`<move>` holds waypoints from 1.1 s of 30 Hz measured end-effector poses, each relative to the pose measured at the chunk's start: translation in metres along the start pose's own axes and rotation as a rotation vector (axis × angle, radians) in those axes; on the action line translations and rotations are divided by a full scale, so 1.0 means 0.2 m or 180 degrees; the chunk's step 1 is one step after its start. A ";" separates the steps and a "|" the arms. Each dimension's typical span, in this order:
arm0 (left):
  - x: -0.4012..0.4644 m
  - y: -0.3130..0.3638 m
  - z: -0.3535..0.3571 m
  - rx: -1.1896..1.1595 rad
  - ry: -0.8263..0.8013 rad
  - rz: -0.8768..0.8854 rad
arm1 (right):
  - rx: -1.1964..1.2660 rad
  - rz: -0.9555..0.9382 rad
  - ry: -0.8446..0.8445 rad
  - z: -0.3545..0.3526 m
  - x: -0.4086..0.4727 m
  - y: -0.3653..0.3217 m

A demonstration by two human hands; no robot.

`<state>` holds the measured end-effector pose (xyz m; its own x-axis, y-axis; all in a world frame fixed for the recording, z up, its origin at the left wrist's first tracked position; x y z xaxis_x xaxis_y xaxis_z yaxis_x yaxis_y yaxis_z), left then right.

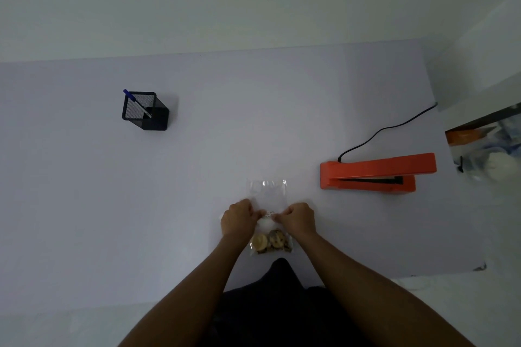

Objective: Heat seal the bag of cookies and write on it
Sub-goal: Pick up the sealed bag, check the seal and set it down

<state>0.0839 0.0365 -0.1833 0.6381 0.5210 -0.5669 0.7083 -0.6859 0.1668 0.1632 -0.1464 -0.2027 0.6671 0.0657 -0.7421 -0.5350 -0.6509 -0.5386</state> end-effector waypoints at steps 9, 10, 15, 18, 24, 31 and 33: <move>0.01 0.00 0.01 -0.0032 -0.0076 -0.0009 | -0.0049 -0.0055 0.0105 -0.01 0.03 -0.01; 0.01 0.00 0.01 -0.0018 -0.0089 0.0010 | -0.0078 -0.0058 0.0086 0.00 0.03 -0.01; 0.01 0.01 0.00 0.0120 -0.0105 0.0098 | -0.0201 -0.0019 0.0083 0.00 0.05 0.00; 0.02 0.02 -0.02 0.0186 -0.0079 0.0139 | -0.0226 0.0028 0.0077 0.01 0.05 0.00; 0.03 0.03 -0.02 0.0268 -0.0095 0.0243 | -0.0203 0.0048 0.0044 0.01 0.06 0.00; 0.03 0.02 0.01 0.0245 -0.0241 0.0250 | -0.0285 -0.0004 0.0017 0.02 0.06 -0.01; 0.02 0.03 0.01 0.0180 -0.0217 0.0196 | -0.0277 0.0021 0.0026 0.01 0.06 -0.01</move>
<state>0.0898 0.0343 -0.1870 0.6565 0.4426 -0.6108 0.6490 -0.7442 0.1582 0.1715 -0.1421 -0.2119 0.6682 0.0552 -0.7419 -0.4925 -0.7146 -0.4967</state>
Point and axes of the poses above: each hand's wrist, its own x-axis towards the middle knuckle, its own z-axis out of the palm, y = z × x, the point moved 9 cm from there along x, towards the middle knuckle, and after that the axes turned 15 degrees about x, right-handed, at the moved point
